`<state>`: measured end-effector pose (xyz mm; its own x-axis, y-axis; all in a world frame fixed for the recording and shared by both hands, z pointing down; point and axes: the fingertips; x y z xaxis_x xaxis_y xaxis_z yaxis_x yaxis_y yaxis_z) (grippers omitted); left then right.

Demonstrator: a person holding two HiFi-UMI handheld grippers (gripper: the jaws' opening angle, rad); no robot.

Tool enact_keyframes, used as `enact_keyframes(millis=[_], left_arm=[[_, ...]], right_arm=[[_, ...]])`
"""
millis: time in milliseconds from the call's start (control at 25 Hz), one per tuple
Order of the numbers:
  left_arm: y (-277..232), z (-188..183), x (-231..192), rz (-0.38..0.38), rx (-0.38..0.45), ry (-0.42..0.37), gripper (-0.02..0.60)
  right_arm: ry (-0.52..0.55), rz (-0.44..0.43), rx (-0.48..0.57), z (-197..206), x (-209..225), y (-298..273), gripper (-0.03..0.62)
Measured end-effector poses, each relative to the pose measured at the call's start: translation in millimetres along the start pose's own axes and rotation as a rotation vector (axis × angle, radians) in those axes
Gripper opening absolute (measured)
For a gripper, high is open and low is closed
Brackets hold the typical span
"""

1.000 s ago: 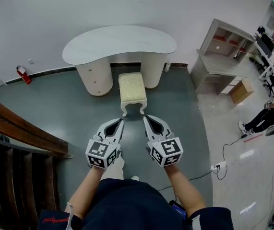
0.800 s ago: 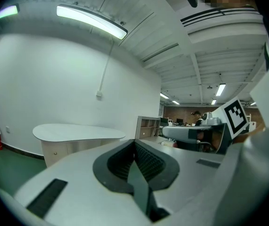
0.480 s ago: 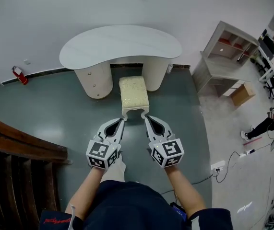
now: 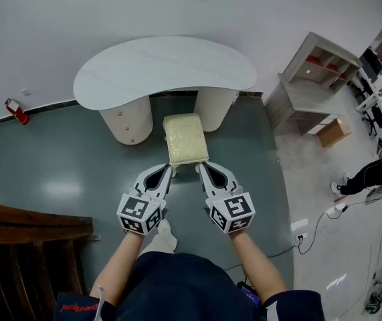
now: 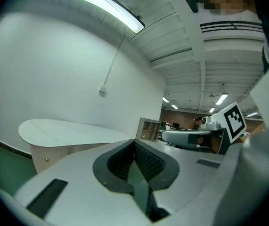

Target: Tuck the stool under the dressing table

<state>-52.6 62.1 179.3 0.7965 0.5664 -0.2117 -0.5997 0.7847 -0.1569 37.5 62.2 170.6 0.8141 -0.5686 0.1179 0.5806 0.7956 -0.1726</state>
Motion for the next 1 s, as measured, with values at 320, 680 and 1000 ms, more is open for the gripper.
enact_keyframes(millis=[320, 680, 1000], left_arm=[[-35.1, -11.7, -57.5, 0.038, -0.021, -0.002, 0.015], [-67.2, -14.7, -105.0, 0.032, -0.034, 0.008, 0.015], [-95.7, 13.9, -117.8, 0.023, -0.097, 0.008, 0.015]], right_arm=[[-0.001, 0.020, -0.027, -7.9, 14.9, -72.4, 0.016], [-0.017, 0.055, -0.049, -5.5, 37.8, -112.8, 0.015], [-0.072, 0.061, -0.089, 31.1, 60.3, -126.3, 0.015]])
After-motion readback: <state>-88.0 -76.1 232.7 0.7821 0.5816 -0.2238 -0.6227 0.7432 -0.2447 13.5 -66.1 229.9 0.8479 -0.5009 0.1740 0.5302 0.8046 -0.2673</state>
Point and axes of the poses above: the fingertips, and each gripper's own axes: y backward along the fingers, x to its right, z out of its underside, and after that the axes turned 3 degrees about -z, right-handed
